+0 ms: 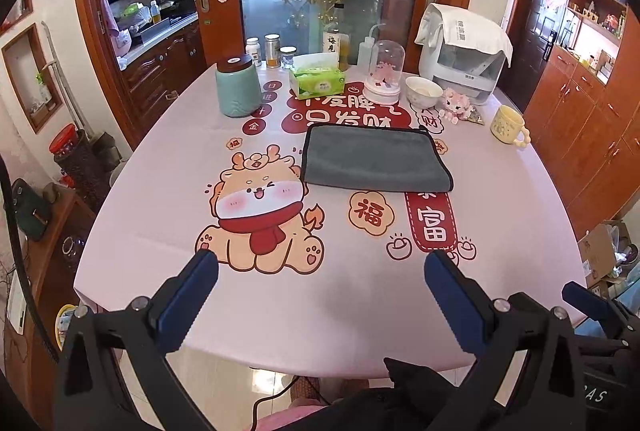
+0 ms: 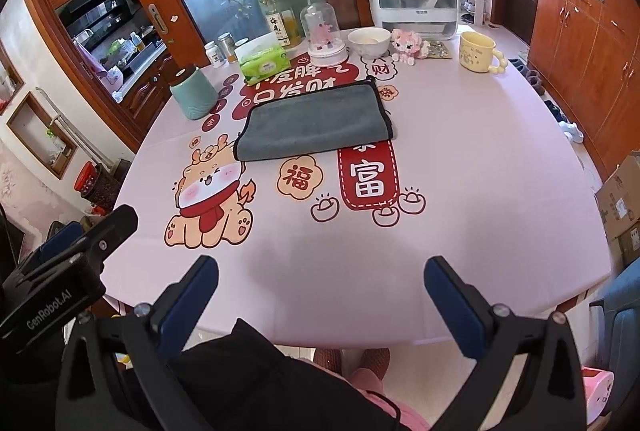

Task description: Fold towel

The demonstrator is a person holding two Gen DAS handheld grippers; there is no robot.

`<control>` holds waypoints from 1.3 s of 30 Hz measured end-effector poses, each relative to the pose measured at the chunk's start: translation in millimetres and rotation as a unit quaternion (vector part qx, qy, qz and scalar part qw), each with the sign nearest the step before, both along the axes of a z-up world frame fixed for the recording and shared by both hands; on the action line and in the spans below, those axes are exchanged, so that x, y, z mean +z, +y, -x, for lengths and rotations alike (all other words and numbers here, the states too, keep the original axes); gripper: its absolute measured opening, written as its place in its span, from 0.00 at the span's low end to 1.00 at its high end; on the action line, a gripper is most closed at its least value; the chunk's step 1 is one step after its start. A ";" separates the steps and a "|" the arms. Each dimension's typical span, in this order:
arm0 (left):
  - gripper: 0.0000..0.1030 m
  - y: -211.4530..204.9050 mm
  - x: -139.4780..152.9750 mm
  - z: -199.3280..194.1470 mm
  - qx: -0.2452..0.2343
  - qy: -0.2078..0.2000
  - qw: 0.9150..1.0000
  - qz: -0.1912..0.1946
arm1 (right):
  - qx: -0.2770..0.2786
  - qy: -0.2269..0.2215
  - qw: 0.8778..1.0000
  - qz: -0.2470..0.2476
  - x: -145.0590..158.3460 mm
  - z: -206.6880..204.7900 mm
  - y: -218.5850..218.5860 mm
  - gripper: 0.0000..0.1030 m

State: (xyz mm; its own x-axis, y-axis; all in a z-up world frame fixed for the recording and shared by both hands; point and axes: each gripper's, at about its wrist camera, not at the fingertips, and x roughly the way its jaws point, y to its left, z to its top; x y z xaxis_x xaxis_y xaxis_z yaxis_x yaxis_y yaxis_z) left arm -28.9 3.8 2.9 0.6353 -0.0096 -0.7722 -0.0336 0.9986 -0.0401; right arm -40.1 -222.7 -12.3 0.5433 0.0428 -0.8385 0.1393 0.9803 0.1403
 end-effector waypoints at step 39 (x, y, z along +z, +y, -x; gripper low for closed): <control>1.00 -2.0 -2.1 1.8 0.000 0.002 1.000 0.000 | -0.002 0.003 1.000 -0.001 -1.4 1.2 -1.8 1.00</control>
State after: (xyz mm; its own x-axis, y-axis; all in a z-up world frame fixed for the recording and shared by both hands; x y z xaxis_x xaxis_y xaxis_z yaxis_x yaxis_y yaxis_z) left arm -30.7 1.8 0.7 0.6315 -0.0100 -0.7753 -0.0335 0.9986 -0.0402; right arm -41.4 -224.6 -13.7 0.5379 0.0412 -0.8420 0.1449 0.9794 0.1406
